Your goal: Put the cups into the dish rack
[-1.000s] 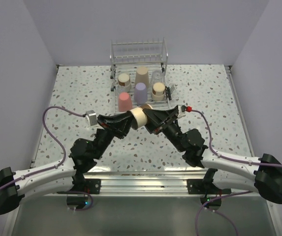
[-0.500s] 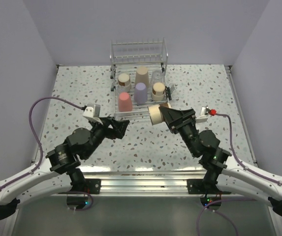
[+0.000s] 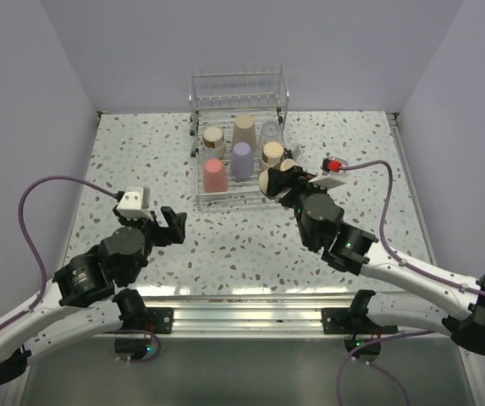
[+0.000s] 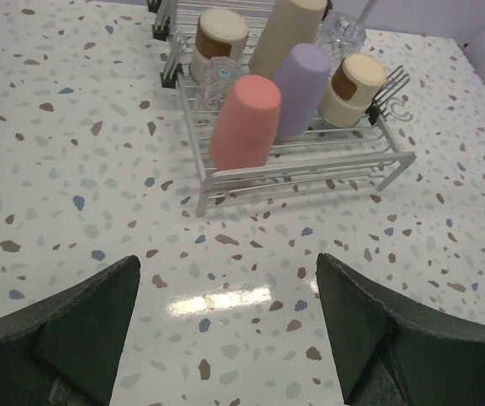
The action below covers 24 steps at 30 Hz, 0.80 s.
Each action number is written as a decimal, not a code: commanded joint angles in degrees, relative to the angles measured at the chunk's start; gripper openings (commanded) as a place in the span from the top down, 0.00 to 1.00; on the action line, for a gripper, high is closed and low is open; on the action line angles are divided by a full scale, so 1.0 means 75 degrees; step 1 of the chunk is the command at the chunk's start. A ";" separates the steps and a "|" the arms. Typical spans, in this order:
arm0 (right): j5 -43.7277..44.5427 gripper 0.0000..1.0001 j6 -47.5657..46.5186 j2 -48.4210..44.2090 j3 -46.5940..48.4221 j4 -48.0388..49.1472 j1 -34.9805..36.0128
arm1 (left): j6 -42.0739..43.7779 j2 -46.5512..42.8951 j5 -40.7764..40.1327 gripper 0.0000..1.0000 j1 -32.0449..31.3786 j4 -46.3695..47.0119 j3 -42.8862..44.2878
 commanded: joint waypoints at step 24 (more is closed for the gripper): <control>-0.1067 1.00 -0.2538 0.5703 0.3931 0.0074 -0.1335 | 0.0838 0.0189 0.0173 0.12 0.0139 -0.0555 0.0164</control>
